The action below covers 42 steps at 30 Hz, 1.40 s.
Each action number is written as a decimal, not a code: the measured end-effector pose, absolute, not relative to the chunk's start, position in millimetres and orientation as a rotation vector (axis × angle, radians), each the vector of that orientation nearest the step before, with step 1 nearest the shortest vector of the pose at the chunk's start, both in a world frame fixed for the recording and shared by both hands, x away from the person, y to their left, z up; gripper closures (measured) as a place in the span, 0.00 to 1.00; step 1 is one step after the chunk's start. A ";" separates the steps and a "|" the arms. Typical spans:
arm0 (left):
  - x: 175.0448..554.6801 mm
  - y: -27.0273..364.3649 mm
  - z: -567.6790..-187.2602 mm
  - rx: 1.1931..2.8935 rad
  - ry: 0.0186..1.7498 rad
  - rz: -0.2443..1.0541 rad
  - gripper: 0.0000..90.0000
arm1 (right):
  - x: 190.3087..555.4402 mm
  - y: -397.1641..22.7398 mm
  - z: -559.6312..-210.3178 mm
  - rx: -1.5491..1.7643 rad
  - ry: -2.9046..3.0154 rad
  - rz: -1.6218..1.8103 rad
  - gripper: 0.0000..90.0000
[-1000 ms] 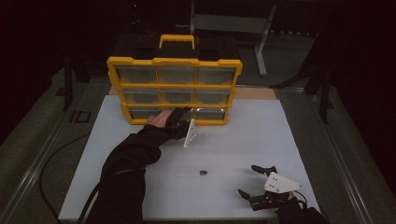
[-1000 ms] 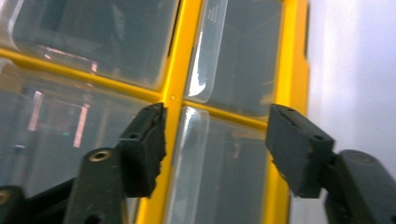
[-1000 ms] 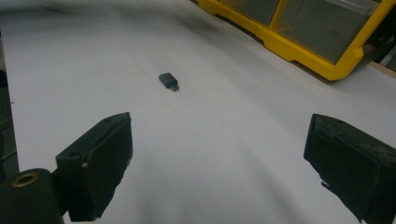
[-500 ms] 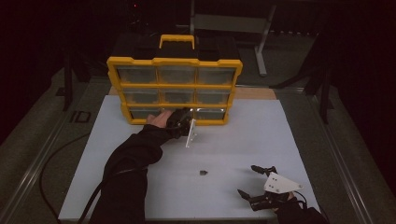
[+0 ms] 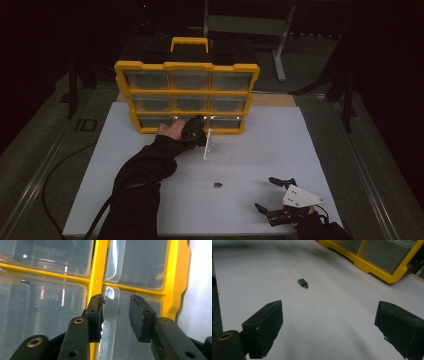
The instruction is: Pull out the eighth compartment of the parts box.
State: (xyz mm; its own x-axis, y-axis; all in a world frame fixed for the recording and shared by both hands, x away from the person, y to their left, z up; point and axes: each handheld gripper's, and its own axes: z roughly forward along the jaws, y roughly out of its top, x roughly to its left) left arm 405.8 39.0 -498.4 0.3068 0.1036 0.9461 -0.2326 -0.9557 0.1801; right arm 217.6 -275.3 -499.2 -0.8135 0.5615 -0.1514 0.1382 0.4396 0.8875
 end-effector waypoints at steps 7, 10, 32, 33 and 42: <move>405.6 33.9 -497.5 2.314 -0.109 1.731 0.75 | 217.8 -274.9 -499.3 0.587 2.272 1.338 0.09; 405.3 29.0 -496.1 2.348 -0.096 1.745 0.75 | 217.8 -274.7 -499.2 0.588 2.273 1.337 0.09; 407.6 18.4 -486.3 2.447 -0.118 1.737 0.83 | 217.7 -273.9 -499.4 0.590 2.275 1.338 0.09; 408.0 18.2 -484.9 2.458 -0.119 1.724 0.83 | 217.6 -274.0 -499.5 0.593 2.275 1.339 0.09; 408.1 17.0 -474.6 2.520 -0.126 1.676 0.83 | 218.2 -275.3 -499.3 0.596 2.273 1.340 0.09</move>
